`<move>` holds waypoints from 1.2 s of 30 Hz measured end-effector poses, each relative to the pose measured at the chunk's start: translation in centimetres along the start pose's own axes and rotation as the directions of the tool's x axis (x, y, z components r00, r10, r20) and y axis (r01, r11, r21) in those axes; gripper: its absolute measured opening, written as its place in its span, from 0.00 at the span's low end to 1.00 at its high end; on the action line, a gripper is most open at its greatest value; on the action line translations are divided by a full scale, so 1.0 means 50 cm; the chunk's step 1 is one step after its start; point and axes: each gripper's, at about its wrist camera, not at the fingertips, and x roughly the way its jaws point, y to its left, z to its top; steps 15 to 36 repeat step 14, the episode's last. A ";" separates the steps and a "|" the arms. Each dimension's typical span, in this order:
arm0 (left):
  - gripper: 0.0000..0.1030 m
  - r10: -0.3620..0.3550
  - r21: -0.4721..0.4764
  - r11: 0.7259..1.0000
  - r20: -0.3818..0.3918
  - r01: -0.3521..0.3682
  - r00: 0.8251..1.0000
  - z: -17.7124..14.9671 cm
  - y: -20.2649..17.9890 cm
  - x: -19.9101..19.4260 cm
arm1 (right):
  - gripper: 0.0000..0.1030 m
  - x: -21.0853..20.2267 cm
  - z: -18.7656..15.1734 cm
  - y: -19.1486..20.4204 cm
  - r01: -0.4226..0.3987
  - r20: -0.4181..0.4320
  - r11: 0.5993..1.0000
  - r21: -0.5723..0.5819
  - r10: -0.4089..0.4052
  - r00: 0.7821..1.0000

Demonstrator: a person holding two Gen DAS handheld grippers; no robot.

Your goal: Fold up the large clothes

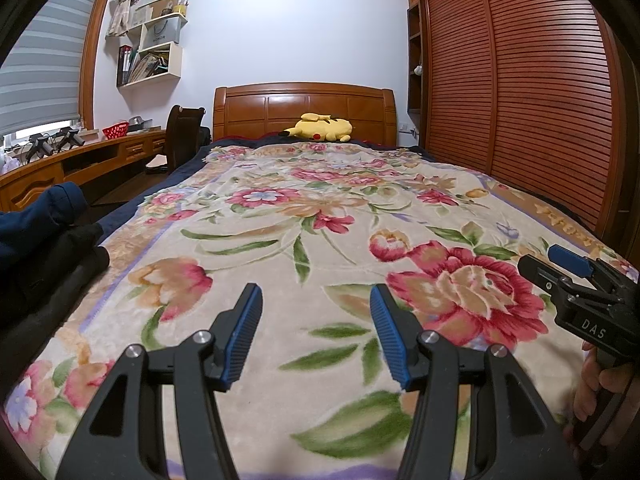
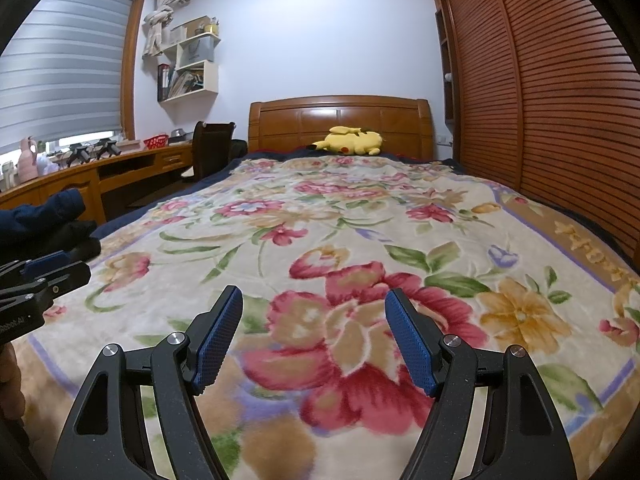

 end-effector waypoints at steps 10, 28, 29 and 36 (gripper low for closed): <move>0.54 -0.001 0.001 1.000 0.001 0.001 1.000 -0.001 0.000 0.000 | 0.73 0.003 -0.004 -0.002 0.000 0.001 1.000 0.001 0.000 1.000; 0.54 0.000 0.000 1.000 0.001 0.000 1.000 0.000 0.001 0.000 | 0.73 0.002 -0.002 -0.002 0.000 0.001 1.000 0.002 0.000 1.000; 0.54 0.000 0.000 1.000 0.001 0.000 1.000 0.000 0.001 0.000 | 0.73 0.002 -0.002 -0.002 0.000 0.001 1.000 0.002 0.000 1.000; 0.54 0.000 0.000 1.000 0.001 0.000 1.000 0.000 0.001 0.000 | 0.73 0.002 -0.002 -0.002 0.000 0.001 1.000 0.002 0.000 1.000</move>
